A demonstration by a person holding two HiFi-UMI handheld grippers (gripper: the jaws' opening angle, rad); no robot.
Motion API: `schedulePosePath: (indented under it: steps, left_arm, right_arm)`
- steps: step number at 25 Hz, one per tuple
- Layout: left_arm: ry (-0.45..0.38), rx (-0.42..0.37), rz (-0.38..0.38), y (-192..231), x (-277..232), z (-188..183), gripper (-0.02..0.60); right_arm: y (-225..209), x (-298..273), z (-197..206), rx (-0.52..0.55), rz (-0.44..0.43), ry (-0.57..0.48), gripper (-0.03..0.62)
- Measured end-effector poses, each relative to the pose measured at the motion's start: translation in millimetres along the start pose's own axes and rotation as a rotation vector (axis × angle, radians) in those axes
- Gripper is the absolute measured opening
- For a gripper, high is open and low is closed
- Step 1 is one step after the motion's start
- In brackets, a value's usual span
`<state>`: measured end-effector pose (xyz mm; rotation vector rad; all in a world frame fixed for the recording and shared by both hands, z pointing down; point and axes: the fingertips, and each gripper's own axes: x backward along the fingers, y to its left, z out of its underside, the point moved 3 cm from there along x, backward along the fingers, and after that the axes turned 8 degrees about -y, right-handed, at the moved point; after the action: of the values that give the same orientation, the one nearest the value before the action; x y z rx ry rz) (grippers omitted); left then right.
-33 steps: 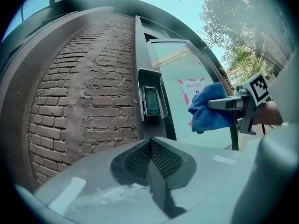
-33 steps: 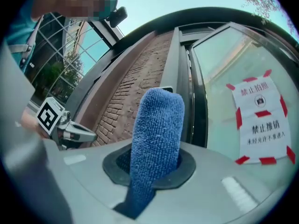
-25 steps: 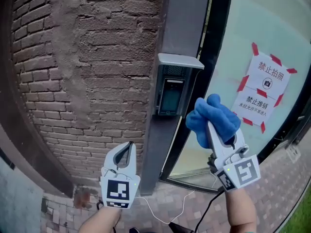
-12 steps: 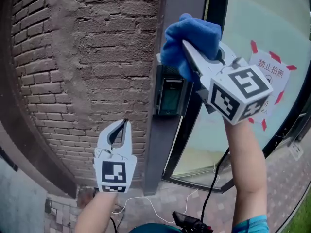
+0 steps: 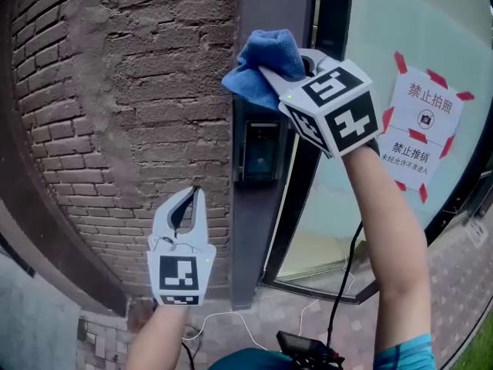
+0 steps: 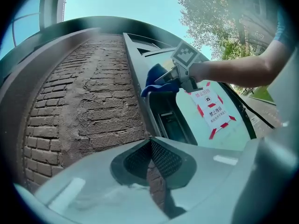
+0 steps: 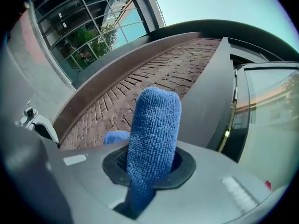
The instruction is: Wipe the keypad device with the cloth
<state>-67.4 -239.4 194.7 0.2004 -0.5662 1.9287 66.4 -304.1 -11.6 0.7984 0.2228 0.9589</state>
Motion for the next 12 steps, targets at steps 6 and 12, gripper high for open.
schedulePosePath:
  steps: [6, 12]
  left_arm:
    - [0.009, 0.036, 0.053, -29, -18, 15, -0.008]
    - [0.040, 0.073, 0.108, -64, -21, 36, -0.008]
  right_arm:
    - [-38, 41, 34, -0.113, 0.132, -0.032, 0.043]
    - [-42, 72, 68, -0.285, 0.232, -0.113, 0.043]
